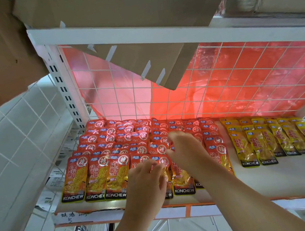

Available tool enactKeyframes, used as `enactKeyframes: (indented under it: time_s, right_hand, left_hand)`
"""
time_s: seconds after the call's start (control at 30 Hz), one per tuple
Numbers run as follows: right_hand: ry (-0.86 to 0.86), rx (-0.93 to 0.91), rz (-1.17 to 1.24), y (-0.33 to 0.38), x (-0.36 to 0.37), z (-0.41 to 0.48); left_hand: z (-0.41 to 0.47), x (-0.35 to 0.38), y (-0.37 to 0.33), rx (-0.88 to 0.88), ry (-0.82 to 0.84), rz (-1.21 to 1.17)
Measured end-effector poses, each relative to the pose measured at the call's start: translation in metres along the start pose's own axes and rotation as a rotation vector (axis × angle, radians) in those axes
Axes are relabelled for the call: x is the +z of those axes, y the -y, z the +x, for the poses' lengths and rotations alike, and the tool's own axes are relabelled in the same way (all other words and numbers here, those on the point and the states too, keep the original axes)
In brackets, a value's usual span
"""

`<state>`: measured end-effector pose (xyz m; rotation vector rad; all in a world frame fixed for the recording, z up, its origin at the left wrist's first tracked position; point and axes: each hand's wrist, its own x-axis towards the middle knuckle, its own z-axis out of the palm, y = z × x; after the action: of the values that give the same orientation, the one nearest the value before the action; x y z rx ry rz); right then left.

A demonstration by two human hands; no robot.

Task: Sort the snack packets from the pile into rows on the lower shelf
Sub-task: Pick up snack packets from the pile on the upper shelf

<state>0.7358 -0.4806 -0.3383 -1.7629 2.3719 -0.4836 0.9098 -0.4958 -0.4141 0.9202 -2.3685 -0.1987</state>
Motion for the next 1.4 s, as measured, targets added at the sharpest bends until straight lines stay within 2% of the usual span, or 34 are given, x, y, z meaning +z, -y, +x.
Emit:
enactKeyframes:
  time_s: [0.27, 0.67, 0.83, 1.0, 1.4]
  right_hand:
    - [0.227, 0.146, -0.023, 0.008, 0.006, 0.031]
    - [0.236, 0.130, -0.039, 0.011, 0.004, 0.027]
    - [0.168, 0.101, -0.013, 0.009, 0.010, 0.025]
    - [0.019, 0.011, 0.029, 0.003, 0.007, 0.015]
    - [-0.095, 0.060, 0.138, -0.017, -0.043, -0.022]
  left_hand:
    - [0.002, 0.001, 0.001, -0.027, -0.023, -0.008]
    - [0.003, 0.003, 0.002, -0.003, -0.025, -0.015]
    - [0.003, 0.003, 0.001, 0.000, -0.034, -0.016]
    - [0.001, 0.004, 0.002, -0.001, -0.031, -0.021]
    - [0.010, -0.006, -0.002, -0.058, -0.063, -0.095]
